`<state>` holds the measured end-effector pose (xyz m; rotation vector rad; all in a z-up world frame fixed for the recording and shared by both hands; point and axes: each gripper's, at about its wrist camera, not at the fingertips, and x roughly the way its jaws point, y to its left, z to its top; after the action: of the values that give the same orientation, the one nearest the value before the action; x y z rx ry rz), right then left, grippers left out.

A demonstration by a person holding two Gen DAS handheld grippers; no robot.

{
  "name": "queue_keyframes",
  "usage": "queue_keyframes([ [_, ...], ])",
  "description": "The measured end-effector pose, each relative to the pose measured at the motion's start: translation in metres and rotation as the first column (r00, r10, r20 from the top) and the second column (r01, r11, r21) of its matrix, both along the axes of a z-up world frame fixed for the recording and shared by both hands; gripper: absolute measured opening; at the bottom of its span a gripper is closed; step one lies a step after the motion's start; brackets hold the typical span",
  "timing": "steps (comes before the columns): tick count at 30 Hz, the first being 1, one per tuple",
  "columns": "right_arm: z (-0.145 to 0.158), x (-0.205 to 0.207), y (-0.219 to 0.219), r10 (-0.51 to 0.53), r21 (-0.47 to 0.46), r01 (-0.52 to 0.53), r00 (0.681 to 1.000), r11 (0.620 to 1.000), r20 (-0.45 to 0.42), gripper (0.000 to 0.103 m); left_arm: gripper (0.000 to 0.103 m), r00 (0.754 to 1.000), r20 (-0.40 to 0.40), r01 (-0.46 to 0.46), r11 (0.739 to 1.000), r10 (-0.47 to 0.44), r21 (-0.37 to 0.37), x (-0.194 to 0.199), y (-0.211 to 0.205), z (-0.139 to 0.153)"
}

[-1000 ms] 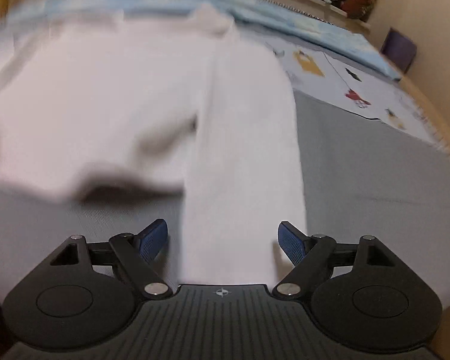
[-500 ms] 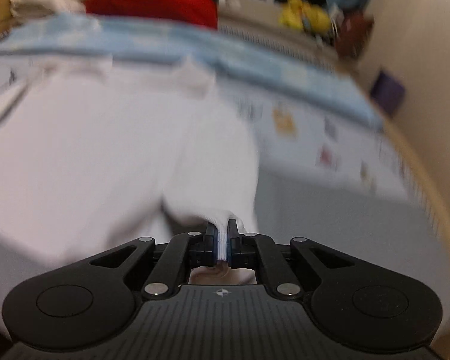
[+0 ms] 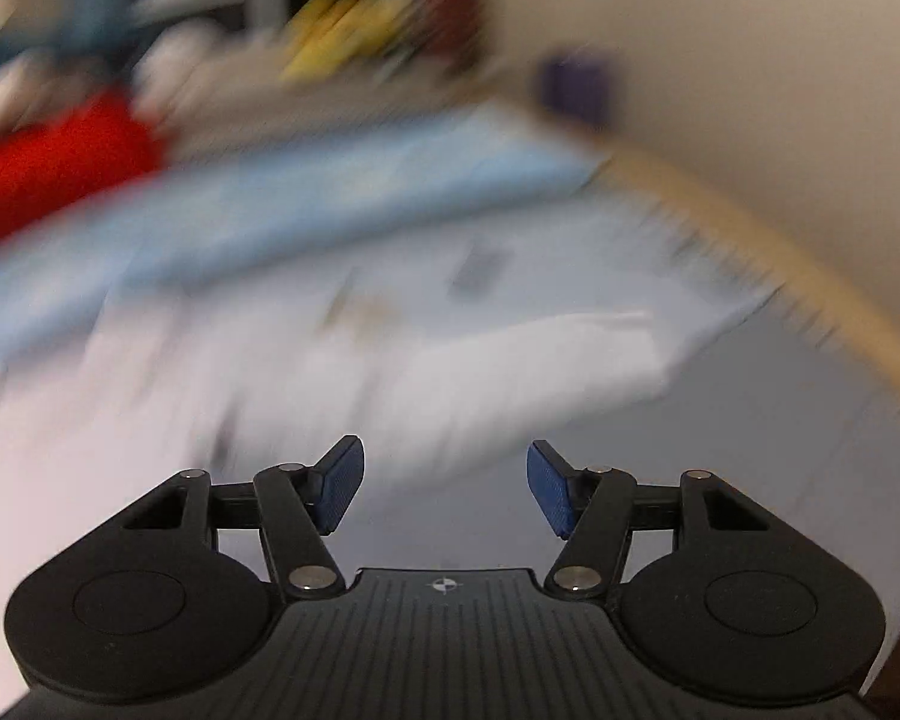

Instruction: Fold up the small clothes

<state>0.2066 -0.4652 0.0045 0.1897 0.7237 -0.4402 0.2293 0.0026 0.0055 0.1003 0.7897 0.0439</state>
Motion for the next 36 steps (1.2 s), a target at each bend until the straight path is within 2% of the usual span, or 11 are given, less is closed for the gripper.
queue_keyframes([
  [3,-0.069,-0.047,0.057,0.16,0.014,-0.159,0.976,0.987,-0.149,0.06,0.103,1.0,-0.007,0.012,1.0,-0.012,-0.024,-0.003,0.0,0.001],
  [5,-0.082,-0.061,0.1,0.288,-0.022,-0.304,0.921,0.952,-0.264,0.062,0.103,1.0,-0.004,0.016,1.0,-0.016,-0.017,-0.005,-0.001,0.002],
  [8,-0.079,-0.097,0.136,0.348,-0.149,-0.375,0.92,0.915,-0.181,0.084,0.103,1.0,0.015,0.022,1.0,-0.022,-0.005,-0.009,-0.001,0.005],
  [11,-0.092,-0.11,0.152,0.353,-0.165,-0.388,0.912,0.907,-0.209,0.082,0.103,0.999,0.03,0.013,1.0,-0.013,0.006,-0.013,0.001,0.007],
  [14,-0.092,-0.117,0.159,0.352,-0.138,-0.369,0.926,0.919,-0.136,0.081,0.103,1.0,0.021,0.008,1.0,-0.008,0.005,-0.015,0.004,0.006],
  [20,-0.087,-0.093,0.147,0.208,-0.166,-0.212,0.977,0.963,-0.041,0.081,0.103,1.0,0.015,-0.004,1.0,0.004,0.004,-0.018,0.012,0.006],
  [24,-0.086,-0.079,0.141,0.222,-0.133,-0.214,0.974,0.968,0.049,0.081,0.103,1.0,0.005,-0.011,1.0,0.011,-0.019,-0.017,0.017,0.005],
  [30,-0.112,-0.06,0.145,0.252,-0.137,-0.256,0.967,0.957,-0.045,0.081,0.103,1.0,-0.015,-0.005,0.999,0.005,-0.049,-0.015,0.02,0.004],
  [31,-0.111,-0.06,0.143,0.251,-0.123,-0.253,0.968,0.96,-0.03,0.076,0.103,1.0,-0.017,-0.006,0.999,0.005,-0.045,-0.014,0.02,0.003],
  [33,-0.107,-0.06,0.143,0.292,-0.096,-0.293,0.956,0.951,-0.024,0.005,0.103,0.999,-0.03,-0.016,0.999,0.015,-0.029,-0.013,0.023,-0.002],
  [36,-0.081,-0.076,0.143,0.232,-0.145,-0.226,0.973,0.963,0.02,0.004,0.103,0.998,-0.052,-0.035,0.999,0.033,-0.038,-0.012,0.03,-0.005],
])
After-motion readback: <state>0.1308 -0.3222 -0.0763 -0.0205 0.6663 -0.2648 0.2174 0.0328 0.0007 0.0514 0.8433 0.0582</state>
